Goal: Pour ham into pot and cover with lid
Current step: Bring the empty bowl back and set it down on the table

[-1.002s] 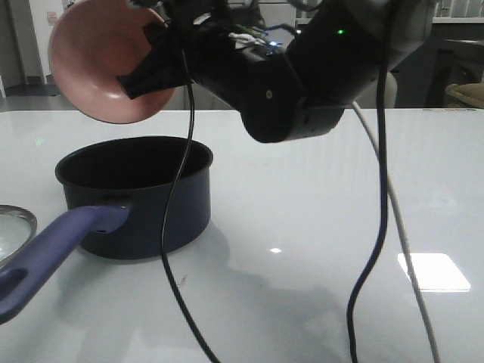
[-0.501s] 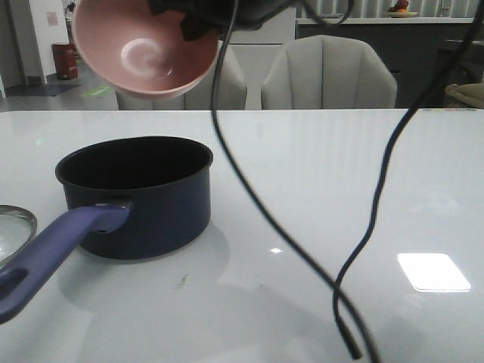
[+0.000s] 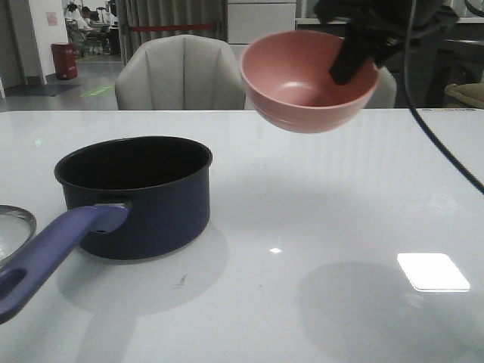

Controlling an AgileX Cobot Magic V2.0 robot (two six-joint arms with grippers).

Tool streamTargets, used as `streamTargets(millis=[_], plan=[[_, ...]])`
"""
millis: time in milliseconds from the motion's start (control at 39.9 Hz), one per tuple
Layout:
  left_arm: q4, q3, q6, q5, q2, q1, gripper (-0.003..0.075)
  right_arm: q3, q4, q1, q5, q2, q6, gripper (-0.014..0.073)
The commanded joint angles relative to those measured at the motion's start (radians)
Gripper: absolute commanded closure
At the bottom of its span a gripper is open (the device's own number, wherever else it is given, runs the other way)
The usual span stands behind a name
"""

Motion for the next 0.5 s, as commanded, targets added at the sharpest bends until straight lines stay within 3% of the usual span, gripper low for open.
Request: streamTargets(millis=[0,476], plan=[[-0.005,-0.026,-0.003,-0.075,0.013,-0.008,0.0209,-0.03,0.012,-0.047,0.035,-0.013,0.004,0.0455],[-0.005,-0.026,-0.003,-0.075,0.013,-0.008,0.0209,-0.022,-0.018,-0.09,0.114,0.166,0.004,0.0455]])
